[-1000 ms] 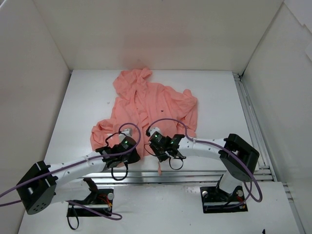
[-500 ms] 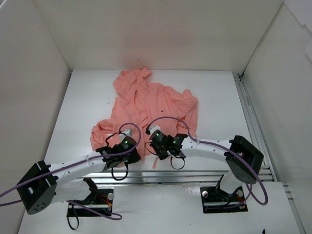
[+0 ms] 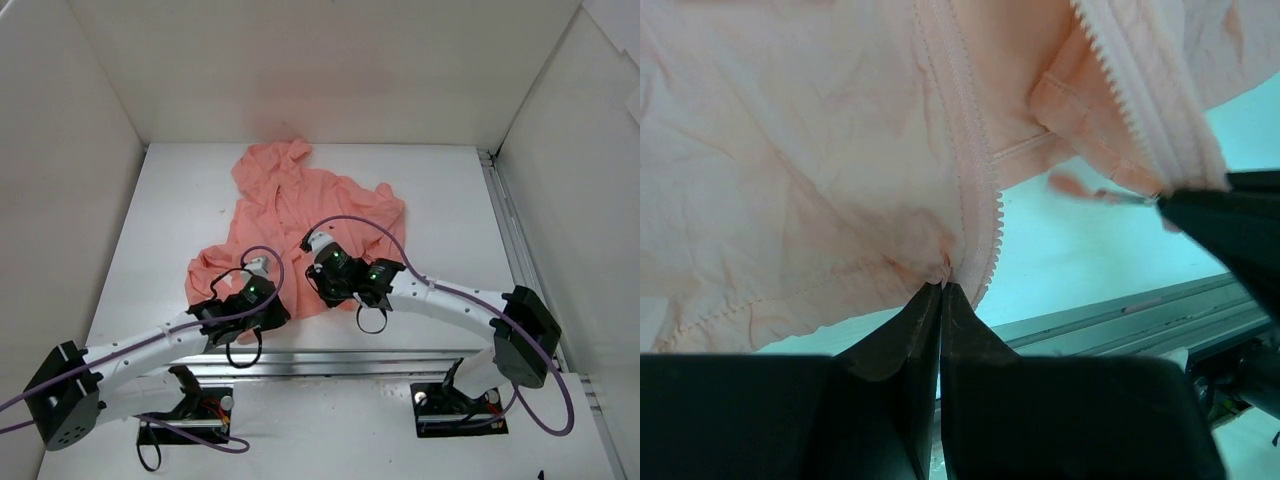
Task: Zip up the jacket
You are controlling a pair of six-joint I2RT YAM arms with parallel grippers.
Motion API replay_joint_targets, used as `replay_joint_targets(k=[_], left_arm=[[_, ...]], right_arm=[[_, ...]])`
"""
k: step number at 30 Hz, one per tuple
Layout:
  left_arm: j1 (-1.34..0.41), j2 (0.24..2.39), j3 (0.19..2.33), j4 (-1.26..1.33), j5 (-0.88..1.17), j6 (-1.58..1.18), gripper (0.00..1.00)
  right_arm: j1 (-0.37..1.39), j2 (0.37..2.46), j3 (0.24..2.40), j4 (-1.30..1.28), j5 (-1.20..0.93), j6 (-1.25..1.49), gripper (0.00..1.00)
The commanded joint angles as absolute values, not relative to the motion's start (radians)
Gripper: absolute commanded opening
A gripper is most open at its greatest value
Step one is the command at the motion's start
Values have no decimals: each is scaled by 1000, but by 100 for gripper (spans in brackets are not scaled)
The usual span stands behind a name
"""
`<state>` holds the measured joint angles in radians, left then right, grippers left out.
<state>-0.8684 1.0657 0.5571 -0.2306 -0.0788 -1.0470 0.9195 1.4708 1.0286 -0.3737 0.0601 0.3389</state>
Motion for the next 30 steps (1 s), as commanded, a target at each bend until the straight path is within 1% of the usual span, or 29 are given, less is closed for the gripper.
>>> replay_joint_targets(k=[1, 5, 9, 11, 14, 15, 16, 18, 20, 23, 27, 28, 30], left_arm=[[-861, 1045, 617, -225, -97, -1025, 0], [-861, 1026, 600, -229, -94, -1034, 0], [-861, 1014, 598, -230, -98, -1040, 0], [-861, 1015, 601, -235, -106, -1038, 0], [-861, 1020, 609, -232, -103, -1039, 0], [-861, 1023, 615, -232, -100, -1039, 0], [-861, 1029, 620, -235, -100, -1037, 0], [-861, 1031, 626, -233, -97, -1034, 0], [-861, 1029, 618, -232, -97, -1038, 0], [-861, 1026, 623, -232, -98, -1037, 0], [-861, 1011, 618, -252, -112, -1037, 0], [-861, 999, 615, -256, -120, -1038, 0], [-861, 993, 601, -258, -123, -1046, 0]], right_arm=[[902, 1462, 1127, -393, 159, 273, 0], [888, 1470, 1169, -396, 198, 250, 0], [887, 1514, 1305, -397, 255, 213, 0], [890, 1522, 1359, -400, 317, 216, 0], [936, 1460, 1296, -257, 397, 116, 0], [931, 1495, 1327, -285, 426, 106, 0], [905, 1528, 1379, -363, 513, 115, 0], [899, 1536, 1422, -429, 538, 112, 0], [914, 1493, 1395, -376, 465, 101, 0], [904, 1448, 1373, -385, 355, 123, 0], [899, 1381, 1223, -410, 155, 207, 0], [896, 1368, 1192, -410, 73, 250, 0], [902, 1347, 1109, -411, 9, 287, 0]])
